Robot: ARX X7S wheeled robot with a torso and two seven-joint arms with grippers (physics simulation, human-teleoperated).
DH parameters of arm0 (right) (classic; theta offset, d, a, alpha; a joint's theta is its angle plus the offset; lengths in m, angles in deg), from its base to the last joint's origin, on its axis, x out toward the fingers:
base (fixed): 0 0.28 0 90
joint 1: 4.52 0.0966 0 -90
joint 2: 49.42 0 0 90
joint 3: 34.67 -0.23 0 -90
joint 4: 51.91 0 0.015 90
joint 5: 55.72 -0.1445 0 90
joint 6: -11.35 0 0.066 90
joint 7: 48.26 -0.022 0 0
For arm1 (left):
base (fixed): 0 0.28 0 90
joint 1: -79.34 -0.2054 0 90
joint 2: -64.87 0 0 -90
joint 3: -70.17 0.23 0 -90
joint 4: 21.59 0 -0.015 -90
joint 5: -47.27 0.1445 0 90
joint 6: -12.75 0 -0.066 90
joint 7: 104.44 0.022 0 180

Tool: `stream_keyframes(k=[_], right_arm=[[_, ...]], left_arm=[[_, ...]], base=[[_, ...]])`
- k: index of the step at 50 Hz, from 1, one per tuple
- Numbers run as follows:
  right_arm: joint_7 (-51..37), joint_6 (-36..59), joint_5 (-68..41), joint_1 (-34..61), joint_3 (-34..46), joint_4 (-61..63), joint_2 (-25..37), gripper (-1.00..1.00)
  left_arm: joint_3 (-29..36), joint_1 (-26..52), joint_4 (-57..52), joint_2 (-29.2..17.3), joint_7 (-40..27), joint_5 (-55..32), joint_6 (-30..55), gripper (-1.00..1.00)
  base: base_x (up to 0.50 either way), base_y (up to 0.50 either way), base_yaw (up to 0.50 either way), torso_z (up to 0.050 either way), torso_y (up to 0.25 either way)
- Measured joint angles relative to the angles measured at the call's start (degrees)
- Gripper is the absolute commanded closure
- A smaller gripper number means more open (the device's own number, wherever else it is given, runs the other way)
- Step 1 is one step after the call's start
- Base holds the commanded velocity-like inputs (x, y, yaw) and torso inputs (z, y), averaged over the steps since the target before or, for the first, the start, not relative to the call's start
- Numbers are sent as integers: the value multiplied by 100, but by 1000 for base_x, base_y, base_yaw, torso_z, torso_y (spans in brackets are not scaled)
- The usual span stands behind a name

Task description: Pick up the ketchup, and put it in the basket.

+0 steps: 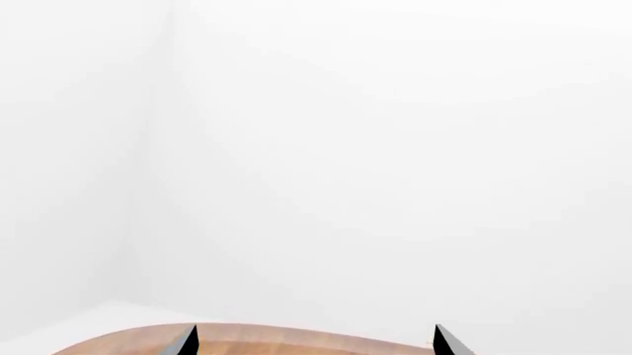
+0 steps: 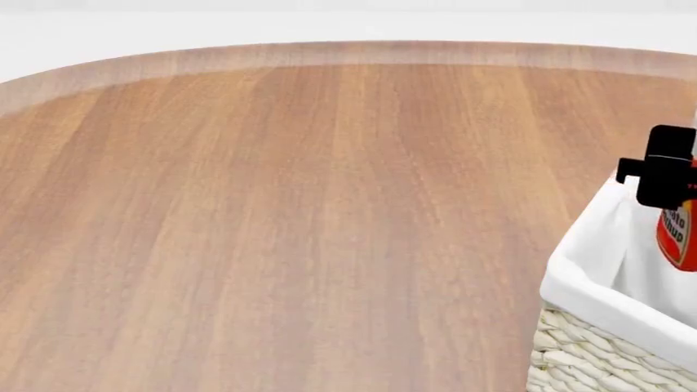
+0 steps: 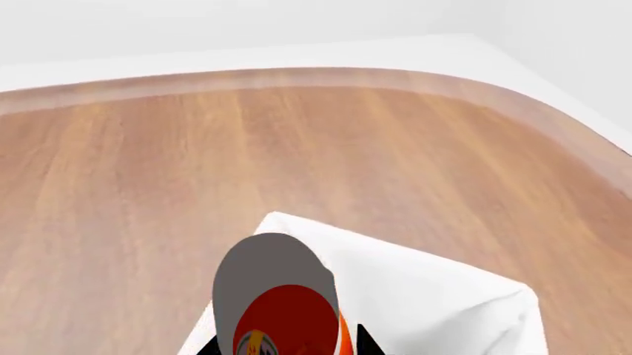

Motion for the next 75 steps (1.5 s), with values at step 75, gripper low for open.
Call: stream_keyframes(k=[75], right_arm=[[892, -2708, 1260, -632, 241, -2543, -933, 100]], left_arm=[[-193, -418, 5, -185, -47, 106, -263, -100]], base=[[0, 0, 0, 0, 0]])
